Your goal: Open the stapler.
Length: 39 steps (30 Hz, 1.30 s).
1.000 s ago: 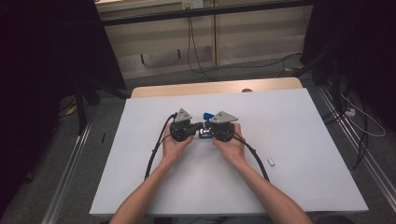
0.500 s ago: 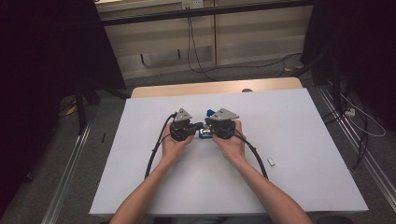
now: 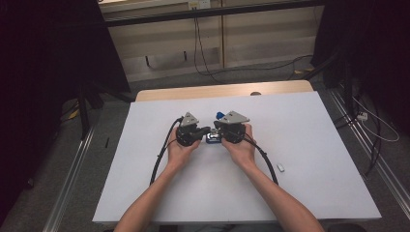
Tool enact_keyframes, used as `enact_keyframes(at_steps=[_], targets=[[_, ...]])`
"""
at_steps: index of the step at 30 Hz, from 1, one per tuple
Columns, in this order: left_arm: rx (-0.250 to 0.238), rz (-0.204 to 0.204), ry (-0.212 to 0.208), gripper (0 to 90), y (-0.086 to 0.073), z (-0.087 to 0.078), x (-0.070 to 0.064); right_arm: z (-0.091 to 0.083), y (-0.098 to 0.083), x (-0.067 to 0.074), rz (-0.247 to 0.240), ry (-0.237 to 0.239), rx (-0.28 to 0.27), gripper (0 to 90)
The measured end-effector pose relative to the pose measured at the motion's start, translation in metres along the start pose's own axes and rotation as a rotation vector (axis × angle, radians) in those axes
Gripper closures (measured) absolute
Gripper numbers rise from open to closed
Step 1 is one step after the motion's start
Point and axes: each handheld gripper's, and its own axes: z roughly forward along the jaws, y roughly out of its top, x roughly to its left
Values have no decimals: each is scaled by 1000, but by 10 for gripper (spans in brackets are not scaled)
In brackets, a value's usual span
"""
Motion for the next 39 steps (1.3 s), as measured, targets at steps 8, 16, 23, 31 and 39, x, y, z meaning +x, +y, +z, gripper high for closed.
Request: enact_keyframes(at_steps=[8,16,23,31,39], targets=[[2,11,4,900,0,0,0,-2,1,-1,-2,-4,-1,900],[-1,5,1,900,0,0,0,-4,1,-3,-3,-13,-7,900],[-5,-8,-5,900,-1,0,1,-6,2,-5,2,-16,-9,900],[-3,-4,0,900,0,0,0,-9,2,-7,6,-18,-14,900],[-5,-4,0,900,-1,0,0,-9,1,-7,6,-19,-16,900]])
